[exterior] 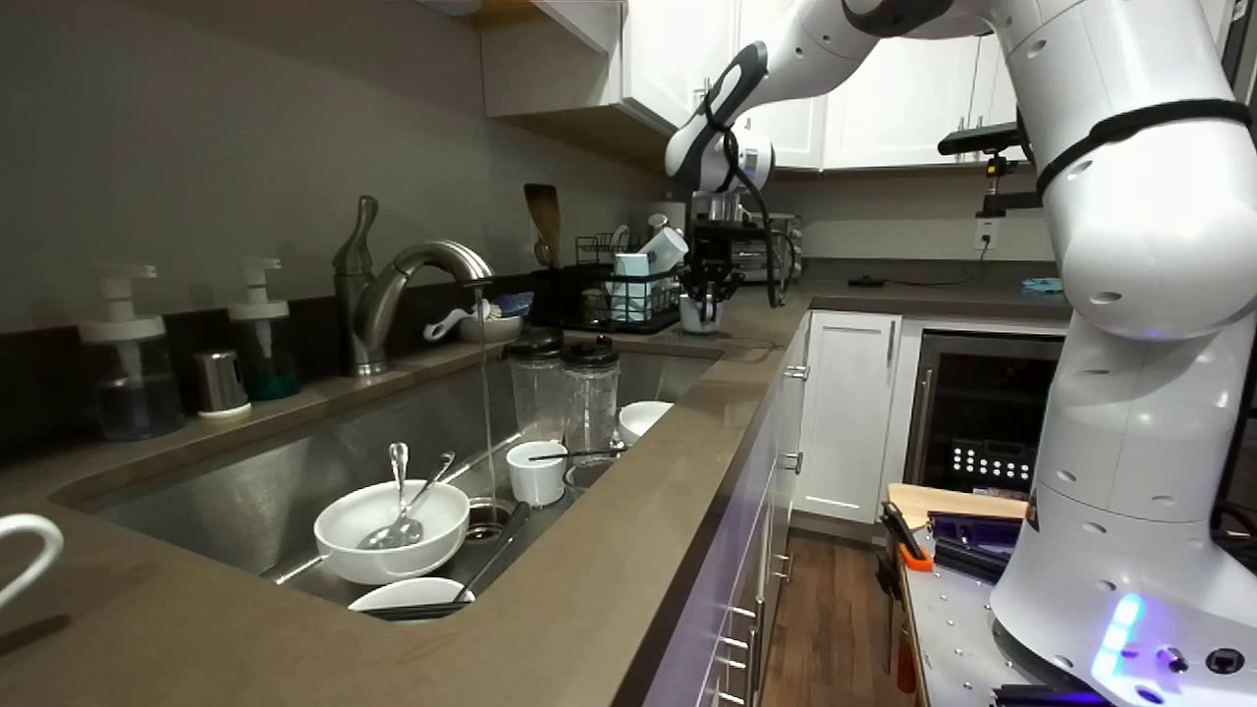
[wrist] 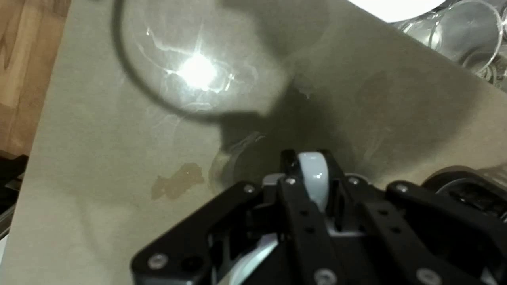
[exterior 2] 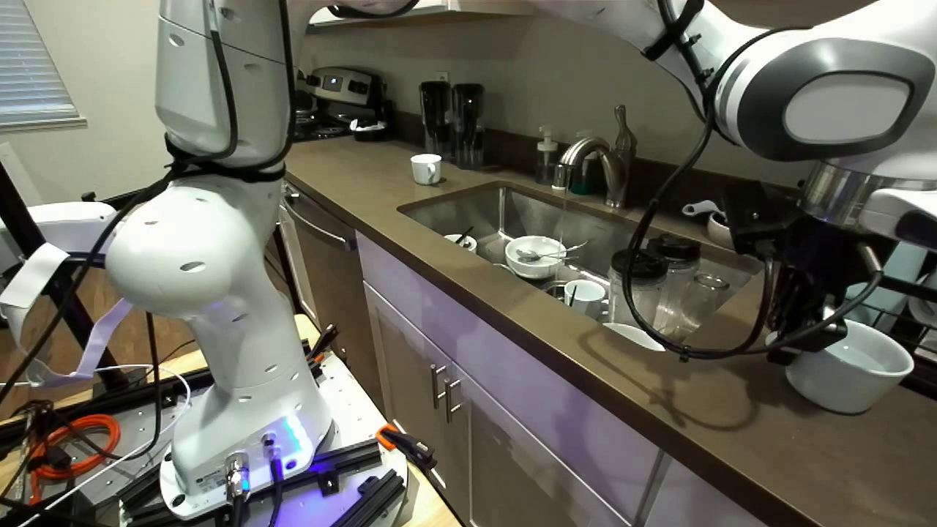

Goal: Pour some water into the cup.

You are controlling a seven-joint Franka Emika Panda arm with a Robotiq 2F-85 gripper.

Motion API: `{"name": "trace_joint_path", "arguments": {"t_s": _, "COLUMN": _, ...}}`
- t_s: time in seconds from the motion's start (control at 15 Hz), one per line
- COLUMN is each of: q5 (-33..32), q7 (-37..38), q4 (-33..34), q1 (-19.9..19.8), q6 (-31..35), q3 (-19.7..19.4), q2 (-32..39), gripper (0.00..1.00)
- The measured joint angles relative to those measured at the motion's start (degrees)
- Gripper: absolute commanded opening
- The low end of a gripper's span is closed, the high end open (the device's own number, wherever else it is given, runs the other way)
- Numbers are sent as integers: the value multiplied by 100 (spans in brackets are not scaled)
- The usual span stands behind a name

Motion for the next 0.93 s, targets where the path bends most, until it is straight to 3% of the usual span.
{"name": "trace_joint_path", "arguments": {"t_s": 0.13, "q5": 0, "q7": 3, "q4": 68, "q1": -8, "q6": -27, "q3": -1, "q2": 46, "gripper": 41}}
{"name": "trace_joint_path", "arguments": {"t_s": 0.6, "q5": 0, "q7": 5, "q4": 107, "q1": -13, "q6": -179, "q3": -27, "q2": 120, "gripper": 86}}
{"name": "trace_joint_path", "arguments": {"t_s": 0.87, "q5": -12, "q7": 5, "q4": 104, "q1": -11, "q6": -397, "q3": -51, "q2": 67, "gripper": 90}}
{"name": "trace_joint_path", "arguments": {"t_s": 0.93, "q5": -31, "q7": 5, "q4": 93, "q1": -7, "q6": -467, "q3": -53, "q2": 19, "gripper": 86}}
